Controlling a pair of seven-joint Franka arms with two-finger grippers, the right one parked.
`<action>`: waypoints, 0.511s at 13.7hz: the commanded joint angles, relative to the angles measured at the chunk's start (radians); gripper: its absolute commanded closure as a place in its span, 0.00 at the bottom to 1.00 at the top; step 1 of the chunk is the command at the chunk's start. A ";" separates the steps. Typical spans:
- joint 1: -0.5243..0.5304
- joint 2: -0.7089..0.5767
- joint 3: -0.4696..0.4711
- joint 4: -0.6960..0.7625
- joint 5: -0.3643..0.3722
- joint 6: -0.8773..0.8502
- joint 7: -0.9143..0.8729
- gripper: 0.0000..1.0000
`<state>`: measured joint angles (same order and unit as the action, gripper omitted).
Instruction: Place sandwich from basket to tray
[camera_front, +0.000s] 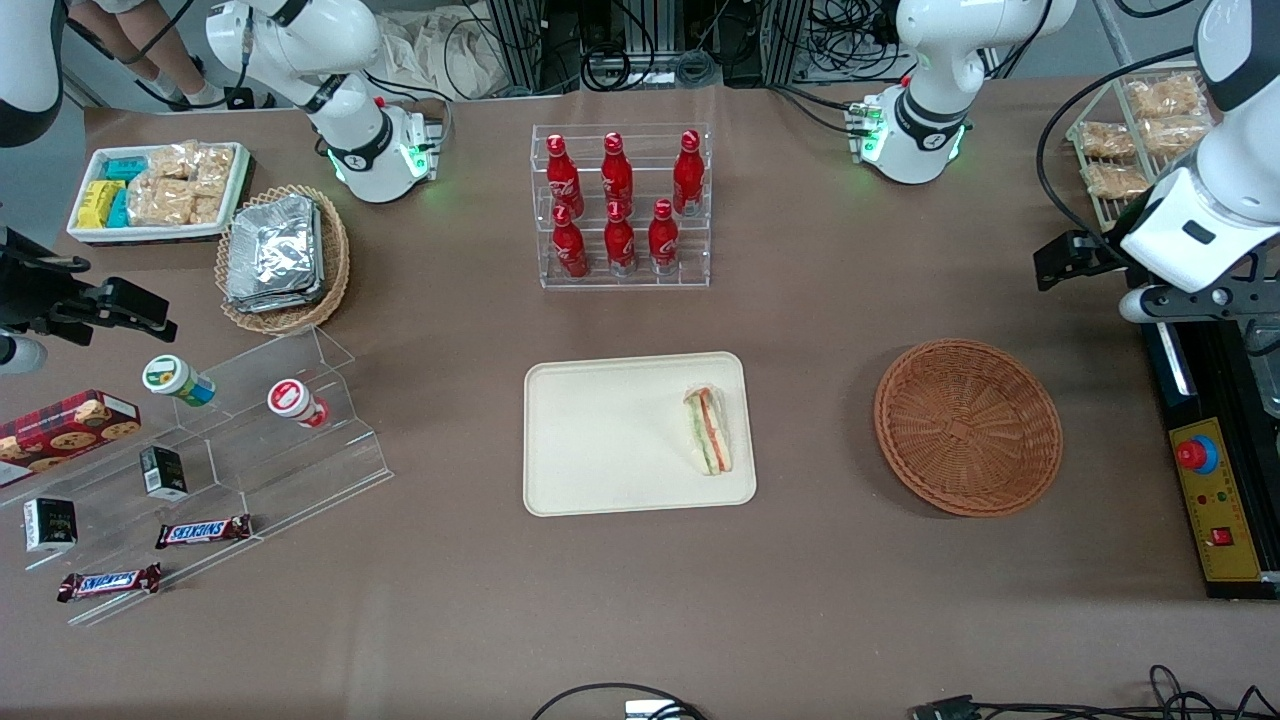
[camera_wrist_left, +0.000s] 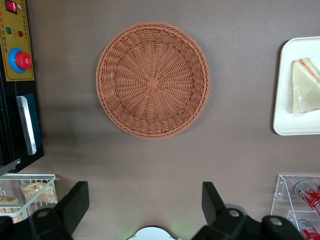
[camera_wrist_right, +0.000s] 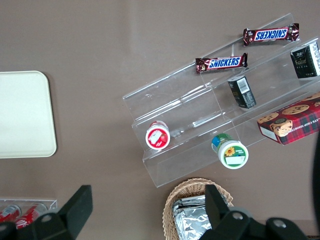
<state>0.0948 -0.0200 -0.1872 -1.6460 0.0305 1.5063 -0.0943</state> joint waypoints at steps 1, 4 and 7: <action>0.003 0.028 0.005 0.040 0.006 -0.012 0.018 0.00; 0.003 0.026 0.005 0.034 0.006 -0.011 0.007 0.00; 0.003 0.026 0.005 0.031 0.008 0.003 0.004 0.00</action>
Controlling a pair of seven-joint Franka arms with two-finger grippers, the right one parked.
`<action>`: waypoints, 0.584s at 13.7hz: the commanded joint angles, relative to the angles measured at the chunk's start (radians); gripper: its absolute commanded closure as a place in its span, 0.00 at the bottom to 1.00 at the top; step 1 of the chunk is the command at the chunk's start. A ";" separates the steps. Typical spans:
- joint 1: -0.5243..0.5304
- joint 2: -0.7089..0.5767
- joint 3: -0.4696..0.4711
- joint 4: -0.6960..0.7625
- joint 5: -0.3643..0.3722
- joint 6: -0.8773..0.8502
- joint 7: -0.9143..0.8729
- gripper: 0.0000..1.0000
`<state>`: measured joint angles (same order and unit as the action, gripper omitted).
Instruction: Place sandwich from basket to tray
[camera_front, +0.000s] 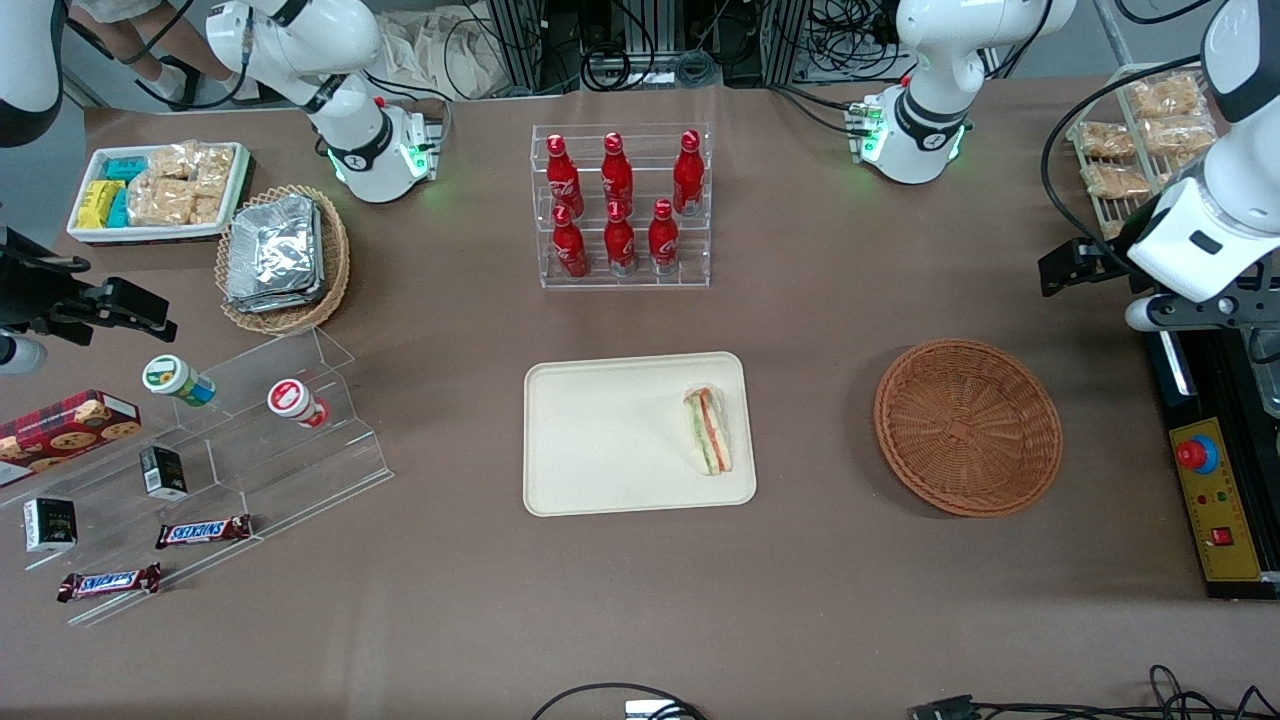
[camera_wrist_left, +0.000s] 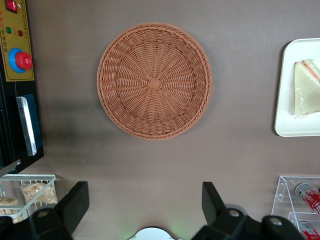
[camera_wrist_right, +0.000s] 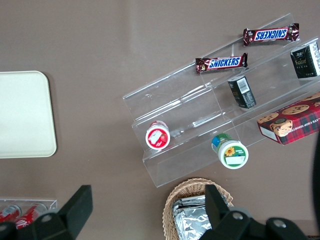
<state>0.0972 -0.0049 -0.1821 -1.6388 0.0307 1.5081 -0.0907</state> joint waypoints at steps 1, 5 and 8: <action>0.001 0.011 0.000 0.024 0.008 0.001 -0.003 0.00; 0.006 0.010 0.000 0.019 0.008 0.003 -0.009 0.00; 0.007 0.008 0.000 0.019 0.008 0.003 -0.012 0.00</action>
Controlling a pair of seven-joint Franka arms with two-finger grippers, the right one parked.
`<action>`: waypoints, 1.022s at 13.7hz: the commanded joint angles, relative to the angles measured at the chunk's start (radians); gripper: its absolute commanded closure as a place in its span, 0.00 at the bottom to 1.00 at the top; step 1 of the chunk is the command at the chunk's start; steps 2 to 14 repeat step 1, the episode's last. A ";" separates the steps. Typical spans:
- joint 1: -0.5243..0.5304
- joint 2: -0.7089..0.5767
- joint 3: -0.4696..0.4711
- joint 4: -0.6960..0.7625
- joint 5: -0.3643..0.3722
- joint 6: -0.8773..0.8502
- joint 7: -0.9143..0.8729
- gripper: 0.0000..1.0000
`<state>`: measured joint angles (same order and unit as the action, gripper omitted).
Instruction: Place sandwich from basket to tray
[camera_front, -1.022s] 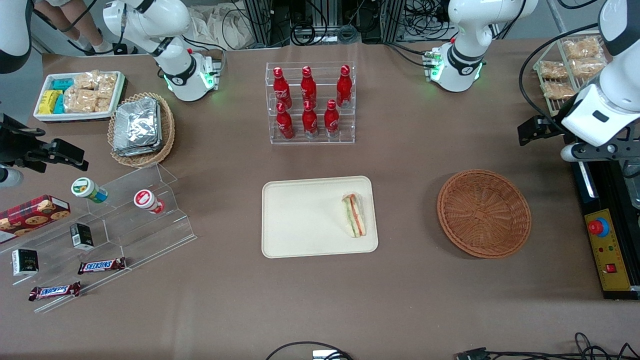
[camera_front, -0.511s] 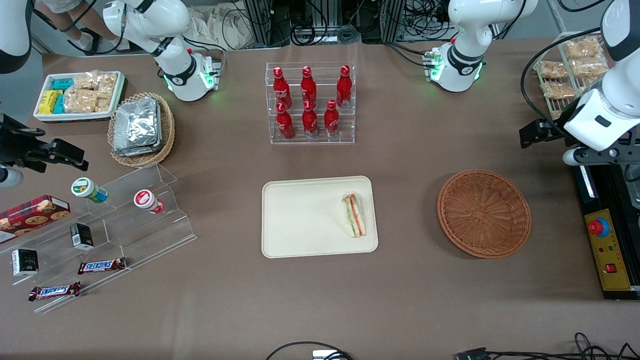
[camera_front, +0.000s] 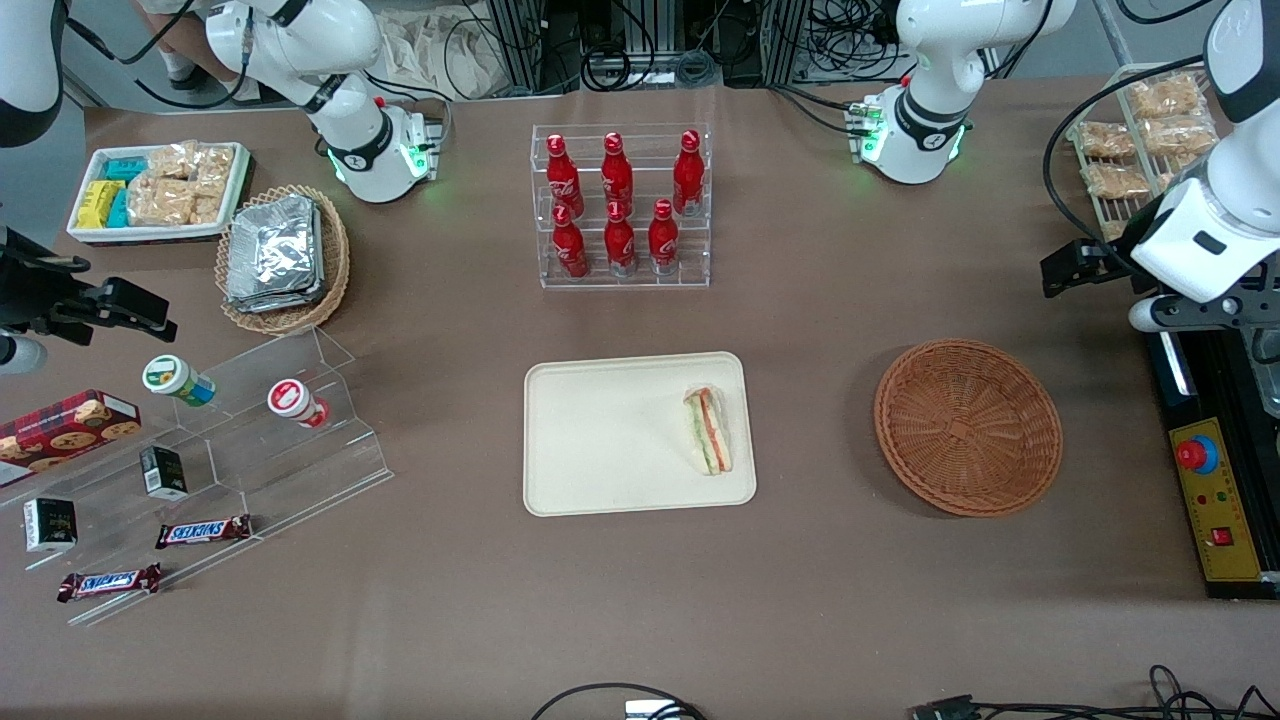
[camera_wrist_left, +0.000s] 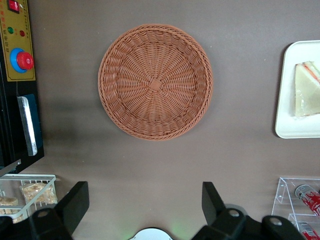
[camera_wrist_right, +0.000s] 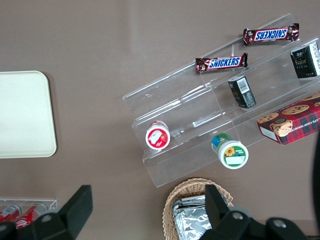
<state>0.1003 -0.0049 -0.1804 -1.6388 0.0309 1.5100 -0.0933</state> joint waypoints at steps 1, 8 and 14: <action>0.004 0.008 -0.002 0.020 0.006 0.001 -0.009 0.00; 0.004 0.008 -0.002 0.020 0.006 0.001 -0.009 0.00; 0.004 0.008 -0.002 0.020 0.006 0.001 -0.009 0.00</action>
